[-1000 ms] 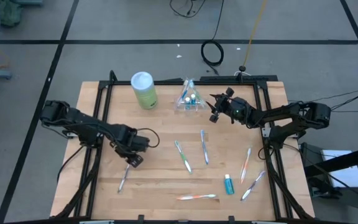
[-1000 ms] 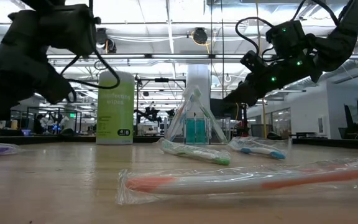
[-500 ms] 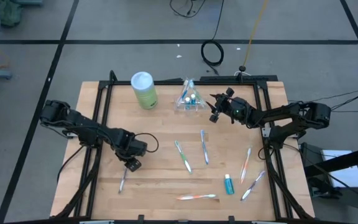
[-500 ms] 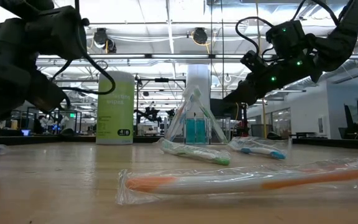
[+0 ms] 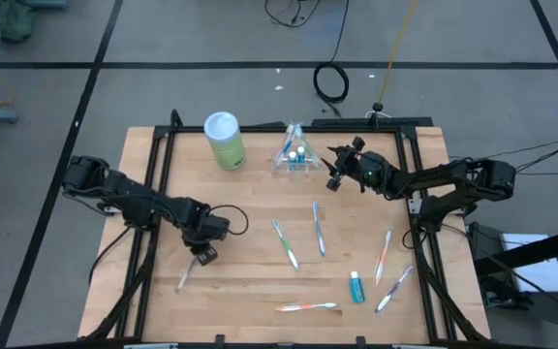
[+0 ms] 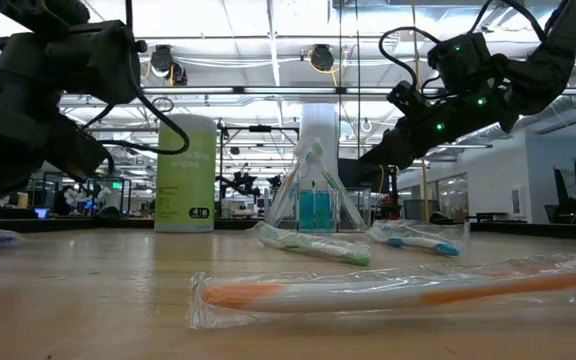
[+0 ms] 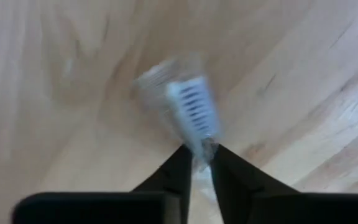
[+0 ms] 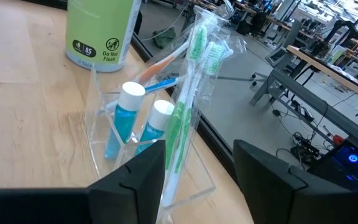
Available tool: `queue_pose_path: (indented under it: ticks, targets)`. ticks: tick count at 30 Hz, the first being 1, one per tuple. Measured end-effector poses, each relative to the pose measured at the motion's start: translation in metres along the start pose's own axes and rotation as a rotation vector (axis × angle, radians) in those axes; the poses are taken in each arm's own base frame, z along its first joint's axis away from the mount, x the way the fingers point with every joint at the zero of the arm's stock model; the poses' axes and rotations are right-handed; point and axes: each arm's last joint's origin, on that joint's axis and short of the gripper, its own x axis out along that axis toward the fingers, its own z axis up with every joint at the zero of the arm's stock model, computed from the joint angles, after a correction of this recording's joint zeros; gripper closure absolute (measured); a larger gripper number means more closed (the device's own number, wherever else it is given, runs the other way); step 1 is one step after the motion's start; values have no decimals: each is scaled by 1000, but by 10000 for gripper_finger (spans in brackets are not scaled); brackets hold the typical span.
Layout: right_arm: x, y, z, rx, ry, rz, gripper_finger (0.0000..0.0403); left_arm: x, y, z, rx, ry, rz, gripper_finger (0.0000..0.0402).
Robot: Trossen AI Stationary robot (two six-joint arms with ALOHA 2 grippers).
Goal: Pick & Place toothbrushing station
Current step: Put the left purple toothbrush into the transparent organizer
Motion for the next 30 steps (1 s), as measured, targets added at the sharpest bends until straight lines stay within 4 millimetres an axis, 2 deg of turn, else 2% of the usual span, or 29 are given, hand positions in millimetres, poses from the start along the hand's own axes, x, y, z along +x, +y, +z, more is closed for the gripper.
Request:
queue_pose_path:
  ticks: [5, 10, 13, 16, 19, 21, 25, 28, 30]
  targets:
    - [0, 0, 0, 2, 0, 0, 222, -12, -3, 24, 0, -138, -91, 391]
    - [0, 0, 0, 3, -1, 1, 222, -46, -14, 58, 87, -387, -163, 385]
    - [0, 0, 0, 3, -1, 1, 222, -83, -28, 85, 235, -702, -173, 387]
    - [0, 0, 0, 4, -1, 2, 222, -120, -39, 105, 380, -1067, -101, 396]
    - [0, 0, 0, 21, -1, 2, 222, -156, -47, 116, 454, -1439, -57, 390]
    - [0, 0, 0, 29, -1, 2, 222, -174, -46, 118, 455, -1615, -18, 382]
    - [0, 0, 0, 20, -1, 2, 222, -190, -38, 121, 374, -1776, 109, 384]
    - [0, 0, 0, 7, -1, 2, 222, -188, -29, 132, 321, -1793, 242, 395]
    - [0, 0, 0, 7, -2, 3, 222, -180, -21, 145, 286, -1771, 306, 393]
